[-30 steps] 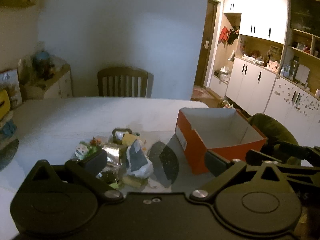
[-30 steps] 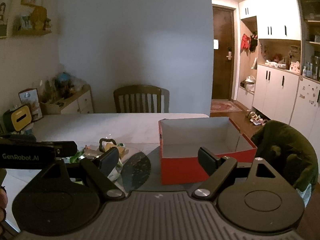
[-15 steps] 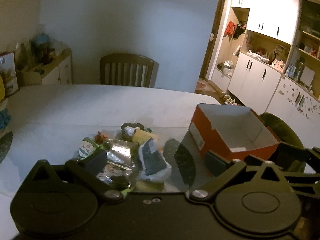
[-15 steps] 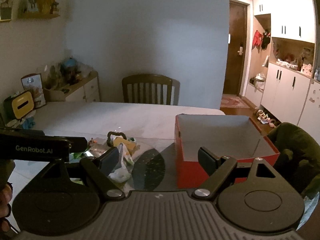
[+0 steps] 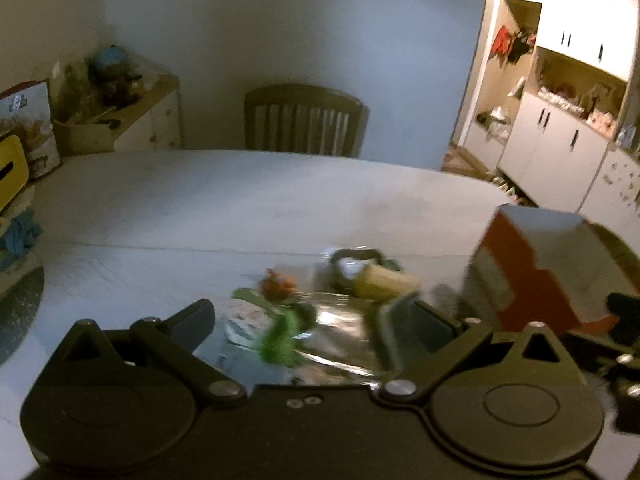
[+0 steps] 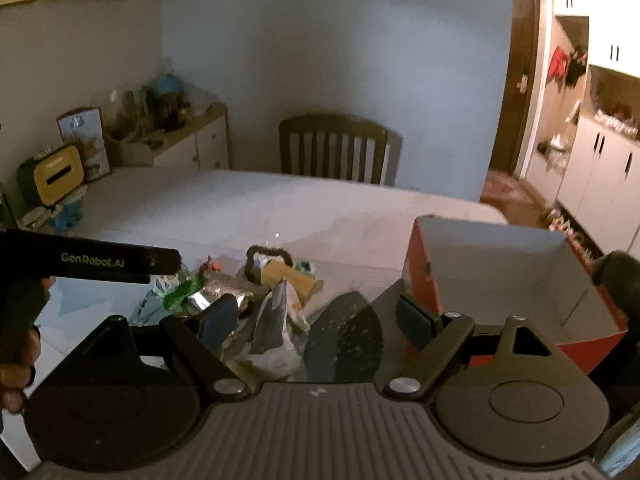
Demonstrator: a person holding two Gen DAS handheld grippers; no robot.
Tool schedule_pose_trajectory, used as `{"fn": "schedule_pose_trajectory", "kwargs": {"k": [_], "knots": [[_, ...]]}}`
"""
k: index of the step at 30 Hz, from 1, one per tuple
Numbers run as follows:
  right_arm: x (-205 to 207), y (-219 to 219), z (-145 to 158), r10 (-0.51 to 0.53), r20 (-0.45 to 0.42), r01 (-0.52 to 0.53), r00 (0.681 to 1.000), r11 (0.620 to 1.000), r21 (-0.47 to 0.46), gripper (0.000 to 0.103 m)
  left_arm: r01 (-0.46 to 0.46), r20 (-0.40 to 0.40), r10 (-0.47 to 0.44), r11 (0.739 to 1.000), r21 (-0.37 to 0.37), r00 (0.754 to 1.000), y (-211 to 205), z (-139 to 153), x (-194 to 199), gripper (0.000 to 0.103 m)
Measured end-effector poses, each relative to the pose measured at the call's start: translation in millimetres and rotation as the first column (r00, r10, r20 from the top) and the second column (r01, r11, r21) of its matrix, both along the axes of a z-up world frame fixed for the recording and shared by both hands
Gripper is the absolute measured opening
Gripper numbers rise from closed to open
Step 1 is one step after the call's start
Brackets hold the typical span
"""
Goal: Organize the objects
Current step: 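Move both tools toward the pile of items beside the red box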
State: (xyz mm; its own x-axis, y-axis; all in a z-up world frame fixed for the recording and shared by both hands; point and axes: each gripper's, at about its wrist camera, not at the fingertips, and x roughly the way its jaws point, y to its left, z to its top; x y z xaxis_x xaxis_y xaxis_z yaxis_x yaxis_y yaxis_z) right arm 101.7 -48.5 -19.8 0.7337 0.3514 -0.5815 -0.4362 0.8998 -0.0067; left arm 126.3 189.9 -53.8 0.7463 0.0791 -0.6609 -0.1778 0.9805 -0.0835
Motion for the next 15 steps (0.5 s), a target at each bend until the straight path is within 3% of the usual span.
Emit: {"fn": "schedule_pose_trajectory", "kwargs": {"k": [15], "knots": [[57.2,39.2,-46.9,0.029,-0.137,-0.035,0.990,0.999,-0.041,0.086,-0.042,-0.136,0.040,0.999,-0.015,0.990,66.2,-59.1,53.1,0.101]]}}
